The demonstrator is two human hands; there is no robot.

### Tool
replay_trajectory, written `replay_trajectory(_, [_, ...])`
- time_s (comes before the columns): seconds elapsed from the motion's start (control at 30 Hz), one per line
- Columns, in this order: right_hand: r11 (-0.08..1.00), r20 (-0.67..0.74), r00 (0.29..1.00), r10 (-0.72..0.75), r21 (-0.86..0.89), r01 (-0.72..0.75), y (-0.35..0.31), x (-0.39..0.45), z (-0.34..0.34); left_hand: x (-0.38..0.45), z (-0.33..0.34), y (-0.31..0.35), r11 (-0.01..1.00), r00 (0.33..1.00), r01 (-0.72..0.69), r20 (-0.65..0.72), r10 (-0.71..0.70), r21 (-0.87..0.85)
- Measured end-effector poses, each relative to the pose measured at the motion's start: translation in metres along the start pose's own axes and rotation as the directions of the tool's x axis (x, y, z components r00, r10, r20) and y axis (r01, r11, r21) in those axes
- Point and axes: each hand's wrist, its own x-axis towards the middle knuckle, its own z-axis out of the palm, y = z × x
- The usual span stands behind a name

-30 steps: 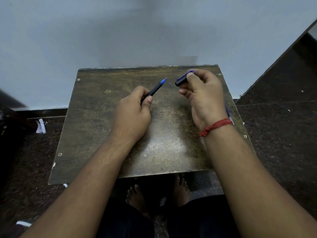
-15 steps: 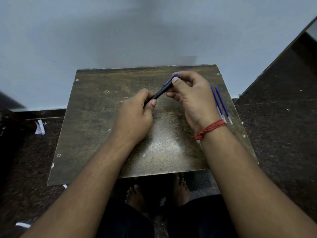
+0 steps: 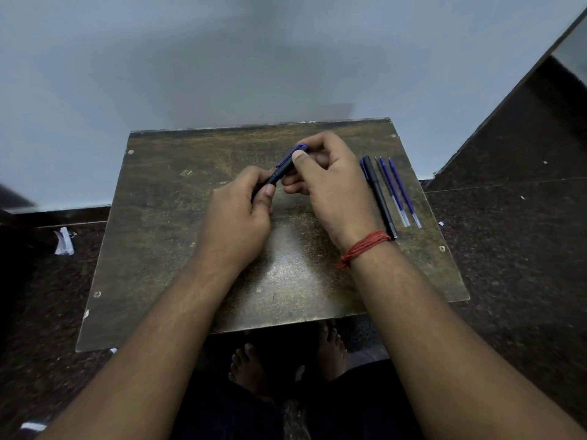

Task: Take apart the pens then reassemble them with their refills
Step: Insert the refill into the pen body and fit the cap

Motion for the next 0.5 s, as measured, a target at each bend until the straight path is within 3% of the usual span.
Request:
replay_trajectory(0.33, [1.000, -0.004, 1.000, -0.014, -0.018, 0.014, 0.000, -0.003, 0.008, -0.002, 0.000, 0.001, 1.000, 0.998, -0.005, -0.061, 0.006, 0.029])
replay_trajectory(0.5, [0.989, 0.003, 0.997, -0.071, -0.130, 0.071, 0.005, -0.005, 0.017, 0.000, 0.003, 0.003, 0.999, 0.996, 0.049, -0.076, -0.048, 0.011])
